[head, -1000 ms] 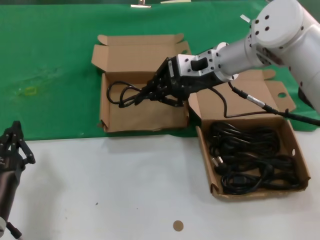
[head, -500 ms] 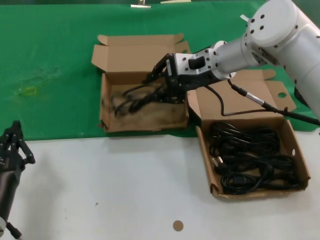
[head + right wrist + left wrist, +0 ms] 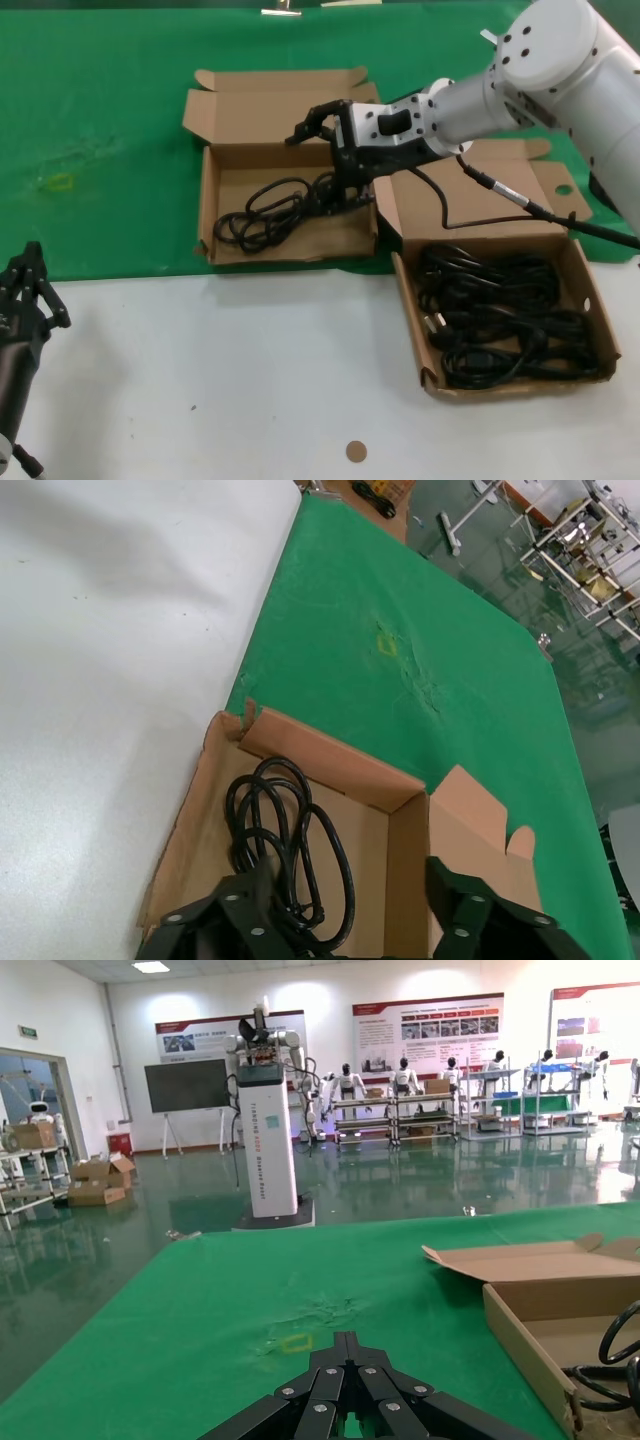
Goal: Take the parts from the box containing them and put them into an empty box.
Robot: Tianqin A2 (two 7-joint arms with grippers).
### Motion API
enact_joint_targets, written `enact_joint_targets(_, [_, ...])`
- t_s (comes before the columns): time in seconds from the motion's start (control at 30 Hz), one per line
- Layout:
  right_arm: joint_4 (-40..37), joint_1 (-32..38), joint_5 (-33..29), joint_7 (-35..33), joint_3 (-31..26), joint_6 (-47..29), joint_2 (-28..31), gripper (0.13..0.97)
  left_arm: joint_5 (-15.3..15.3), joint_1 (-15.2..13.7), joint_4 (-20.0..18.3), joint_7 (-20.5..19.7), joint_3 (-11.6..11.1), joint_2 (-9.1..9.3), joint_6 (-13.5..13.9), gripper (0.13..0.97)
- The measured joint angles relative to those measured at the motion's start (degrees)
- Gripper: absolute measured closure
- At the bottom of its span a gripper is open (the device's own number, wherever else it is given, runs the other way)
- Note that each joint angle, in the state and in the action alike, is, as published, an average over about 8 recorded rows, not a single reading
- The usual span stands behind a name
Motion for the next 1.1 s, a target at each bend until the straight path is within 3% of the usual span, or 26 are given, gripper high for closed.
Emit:
enact_joint_targets(0.3, [1.0, -1.1, 0.3, 0.5, 0.5, 0.7, 0.2, 0.443, 0.0, 0.0, 0.0, 0.0, 0.0, 0.0, 0.0, 0.94])
enact_joint_targets(0.6, [6.4, -7.7, 2.8, 2.5, 3.4, 5.8, 0.7, 0.266, 0.0, 0.0, 0.0, 0.0, 0.0, 0.0, 0.0, 0.909])
enact_joint_targets(0.83, [11.9, -14.4, 5.3, 4.7, 6.5, 11.0, 1.2, 0.227, 0.0, 0.0, 0.0, 0.0, 0.0, 0.0, 0.0, 0.84])
enact_joint_targets(1.1, [18.3, -22.2, 8.1, 7.2, 10.0, 17.0, 1.8, 0.153, 0.0, 0.0, 0.0, 0.0, 0.0, 0.0, 0.0, 0.675])
